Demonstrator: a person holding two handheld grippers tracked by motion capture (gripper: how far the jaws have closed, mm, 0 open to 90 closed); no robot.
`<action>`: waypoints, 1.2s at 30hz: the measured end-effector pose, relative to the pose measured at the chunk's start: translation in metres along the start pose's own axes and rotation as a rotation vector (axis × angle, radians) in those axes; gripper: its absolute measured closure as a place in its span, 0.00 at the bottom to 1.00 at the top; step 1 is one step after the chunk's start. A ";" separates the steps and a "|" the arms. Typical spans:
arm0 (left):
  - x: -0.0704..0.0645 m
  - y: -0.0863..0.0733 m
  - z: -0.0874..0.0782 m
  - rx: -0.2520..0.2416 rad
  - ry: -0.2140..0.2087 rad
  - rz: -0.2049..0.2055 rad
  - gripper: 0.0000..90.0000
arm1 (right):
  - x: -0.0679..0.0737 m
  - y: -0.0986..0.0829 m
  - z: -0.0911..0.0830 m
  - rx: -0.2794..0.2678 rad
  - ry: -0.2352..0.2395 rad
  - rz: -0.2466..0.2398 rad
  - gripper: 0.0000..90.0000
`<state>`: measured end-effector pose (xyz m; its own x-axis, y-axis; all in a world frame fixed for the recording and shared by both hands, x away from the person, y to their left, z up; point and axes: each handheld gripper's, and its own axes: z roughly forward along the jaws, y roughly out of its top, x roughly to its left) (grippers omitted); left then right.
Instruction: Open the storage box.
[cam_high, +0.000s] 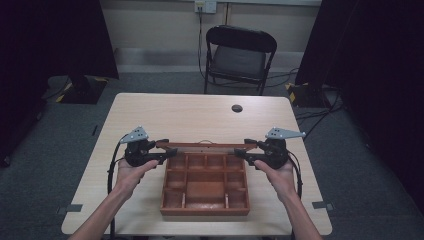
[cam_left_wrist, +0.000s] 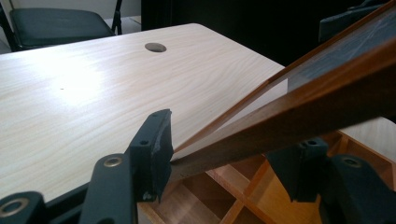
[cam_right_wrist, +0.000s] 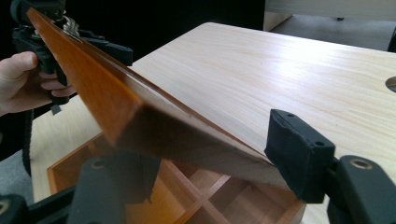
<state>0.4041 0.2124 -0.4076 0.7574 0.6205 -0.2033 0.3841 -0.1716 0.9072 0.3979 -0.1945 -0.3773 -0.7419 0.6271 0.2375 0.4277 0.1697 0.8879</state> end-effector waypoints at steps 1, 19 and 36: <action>0.000 0.000 0.000 0.000 0.002 0.000 0.47 | 0.000 0.000 0.000 0.000 0.000 0.000 0.41; 0.006 0.007 0.010 0.003 0.018 0.016 0.50 | -0.008 0.004 0.014 -0.013 -0.041 0.008 0.40; 0.014 0.006 0.021 0.014 0.033 -0.002 0.51 | -0.017 0.003 0.027 -0.002 -0.077 0.007 0.44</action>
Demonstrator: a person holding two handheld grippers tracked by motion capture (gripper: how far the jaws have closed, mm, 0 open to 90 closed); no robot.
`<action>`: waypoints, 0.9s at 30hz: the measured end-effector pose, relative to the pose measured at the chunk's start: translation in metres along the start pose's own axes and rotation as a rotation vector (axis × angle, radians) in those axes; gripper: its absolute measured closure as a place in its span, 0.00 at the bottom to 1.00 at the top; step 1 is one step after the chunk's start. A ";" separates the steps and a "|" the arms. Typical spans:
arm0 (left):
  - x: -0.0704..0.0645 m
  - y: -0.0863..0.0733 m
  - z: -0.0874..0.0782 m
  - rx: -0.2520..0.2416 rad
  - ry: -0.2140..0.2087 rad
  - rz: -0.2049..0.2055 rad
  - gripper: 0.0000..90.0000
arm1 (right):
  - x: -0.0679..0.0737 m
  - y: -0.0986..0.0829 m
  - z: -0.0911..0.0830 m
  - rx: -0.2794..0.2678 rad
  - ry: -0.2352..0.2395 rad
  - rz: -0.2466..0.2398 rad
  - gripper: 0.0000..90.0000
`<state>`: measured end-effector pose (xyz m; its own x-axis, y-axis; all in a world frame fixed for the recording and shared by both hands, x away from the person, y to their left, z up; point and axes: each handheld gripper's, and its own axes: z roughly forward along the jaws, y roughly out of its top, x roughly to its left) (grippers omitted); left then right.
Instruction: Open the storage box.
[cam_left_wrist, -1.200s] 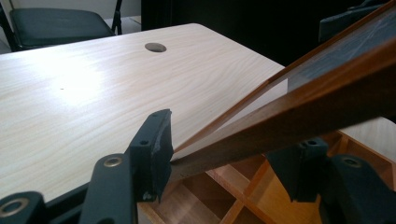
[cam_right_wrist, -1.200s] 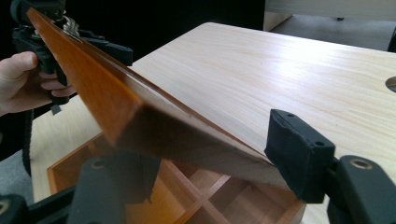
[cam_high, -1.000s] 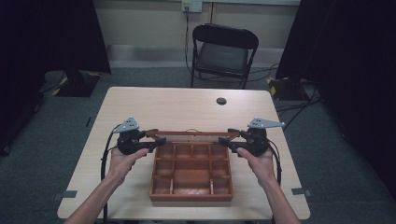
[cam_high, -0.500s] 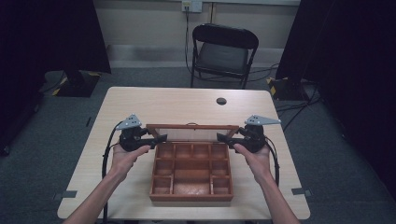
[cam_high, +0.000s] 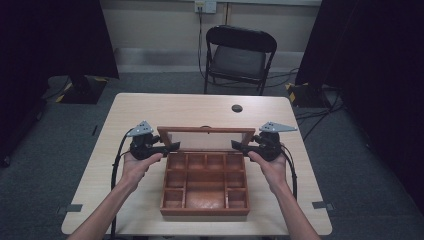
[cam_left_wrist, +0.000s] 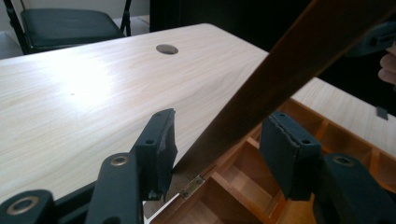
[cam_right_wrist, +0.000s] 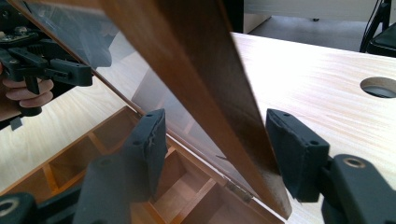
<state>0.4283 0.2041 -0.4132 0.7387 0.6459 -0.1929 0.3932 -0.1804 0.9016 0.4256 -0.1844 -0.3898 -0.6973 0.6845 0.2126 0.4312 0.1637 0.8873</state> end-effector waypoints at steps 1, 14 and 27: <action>0.001 0.000 0.001 0.006 0.001 0.003 0.51 | -0.001 0.000 0.001 0.000 -0.003 -0.002 0.44; 0.005 0.001 0.007 0.017 0.018 0.012 0.51 | -0.007 -0.003 0.009 0.006 -0.015 0.005 0.46; 0.008 0.001 0.012 0.010 0.034 0.007 0.52 | -0.013 -0.004 0.016 0.007 -0.023 0.007 0.46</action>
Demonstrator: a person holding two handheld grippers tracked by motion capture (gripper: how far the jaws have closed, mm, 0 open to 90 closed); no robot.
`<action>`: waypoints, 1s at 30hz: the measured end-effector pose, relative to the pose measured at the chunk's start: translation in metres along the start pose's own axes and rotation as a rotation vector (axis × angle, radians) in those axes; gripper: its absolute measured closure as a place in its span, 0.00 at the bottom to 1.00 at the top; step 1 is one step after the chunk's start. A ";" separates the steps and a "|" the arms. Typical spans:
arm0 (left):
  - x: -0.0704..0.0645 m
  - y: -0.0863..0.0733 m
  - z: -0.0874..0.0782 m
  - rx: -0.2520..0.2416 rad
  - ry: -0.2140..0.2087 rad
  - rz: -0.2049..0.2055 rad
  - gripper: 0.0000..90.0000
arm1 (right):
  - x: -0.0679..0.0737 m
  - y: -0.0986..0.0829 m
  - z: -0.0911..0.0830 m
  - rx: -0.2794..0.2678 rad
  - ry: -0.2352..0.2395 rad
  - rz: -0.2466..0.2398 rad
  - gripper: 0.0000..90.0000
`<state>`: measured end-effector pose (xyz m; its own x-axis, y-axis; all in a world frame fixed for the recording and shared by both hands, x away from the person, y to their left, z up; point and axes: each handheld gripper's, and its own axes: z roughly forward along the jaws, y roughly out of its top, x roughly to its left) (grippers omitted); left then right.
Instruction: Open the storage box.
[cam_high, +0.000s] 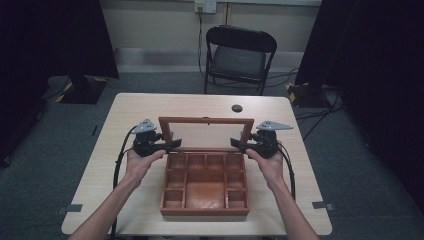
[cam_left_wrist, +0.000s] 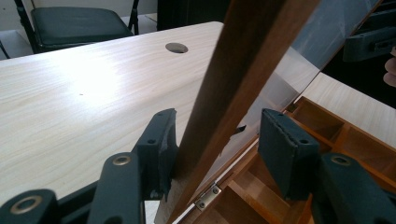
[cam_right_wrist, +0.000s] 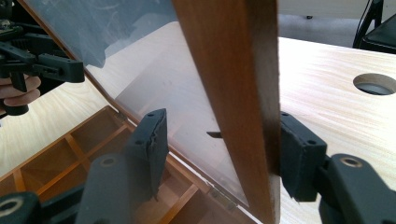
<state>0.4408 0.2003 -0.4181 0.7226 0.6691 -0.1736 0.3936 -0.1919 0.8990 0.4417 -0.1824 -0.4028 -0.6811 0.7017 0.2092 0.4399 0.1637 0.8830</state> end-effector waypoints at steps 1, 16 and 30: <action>0.000 0.000 0.000 0.008 0.000 0.001 0.52 | 0.000 0.000 0.000 0.001 0.000 0.000 0.46; 0.004 0.000 0.004 0.005 0.010 -0.010 0.54 | -0.007 -0.005 0.009 0.011 -0.011 0.012 0.48; 0.011 -0.009 0.006 0.023 0.020 -0.023 0.58 | -0.013 -0.012 0.017 0.026 -0.013 0.007 0.49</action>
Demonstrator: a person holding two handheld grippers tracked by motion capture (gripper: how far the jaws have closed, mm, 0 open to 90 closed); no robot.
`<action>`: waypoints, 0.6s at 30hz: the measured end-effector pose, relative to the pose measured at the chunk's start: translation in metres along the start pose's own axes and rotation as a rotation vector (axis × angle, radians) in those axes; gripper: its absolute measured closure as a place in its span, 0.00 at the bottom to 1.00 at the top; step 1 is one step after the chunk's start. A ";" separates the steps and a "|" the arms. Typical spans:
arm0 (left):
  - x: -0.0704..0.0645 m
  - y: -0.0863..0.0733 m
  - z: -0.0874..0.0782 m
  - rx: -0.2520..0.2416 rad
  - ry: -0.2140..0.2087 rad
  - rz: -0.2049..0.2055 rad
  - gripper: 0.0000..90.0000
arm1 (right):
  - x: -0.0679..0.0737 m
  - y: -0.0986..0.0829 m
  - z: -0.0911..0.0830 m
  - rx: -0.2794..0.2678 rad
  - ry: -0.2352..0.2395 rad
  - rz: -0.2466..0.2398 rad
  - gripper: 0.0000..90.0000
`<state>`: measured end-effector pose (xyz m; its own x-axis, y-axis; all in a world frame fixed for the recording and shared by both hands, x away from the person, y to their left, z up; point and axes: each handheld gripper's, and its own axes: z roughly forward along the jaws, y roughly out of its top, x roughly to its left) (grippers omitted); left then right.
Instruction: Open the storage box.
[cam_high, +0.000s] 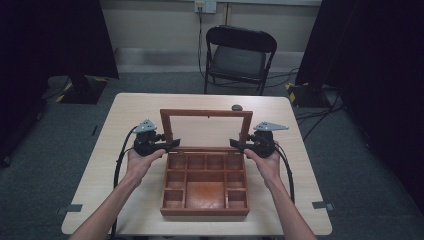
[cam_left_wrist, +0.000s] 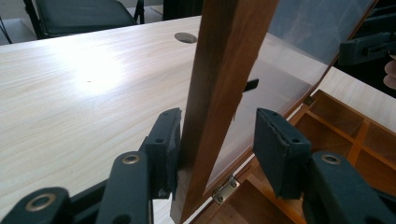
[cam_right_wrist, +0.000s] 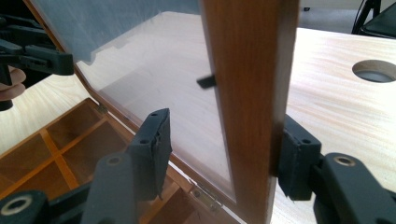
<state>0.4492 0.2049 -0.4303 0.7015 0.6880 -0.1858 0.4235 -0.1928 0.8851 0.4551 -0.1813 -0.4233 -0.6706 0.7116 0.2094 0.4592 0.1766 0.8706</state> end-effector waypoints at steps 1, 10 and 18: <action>0.001 -0.001 0.000 -0.005 -0.005 -0.009 0.59 | -0.001 -0.001 0.001 0.003 -0.002 0.004 0.50; 0.004 -0.002 0.002 -0.012 -0.007 -0.025 0.61 | -0.004 -0.003 0.003 0.005 -0.010 0.011 0.52; 0.006 -0.004 0.004 -0.013 -0.005 -0.039 0.61 | -0.006 -0.003 0.006 -0.005 -0.015 0.014 0.52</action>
<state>0.4540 0.2075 -0.4364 0.6875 0.6912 -0.2225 0.4432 -0.1567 0.8826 0.4605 -0.1820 -0.4300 -0.6553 0.7242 0.2147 0.4655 0.1634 0.8698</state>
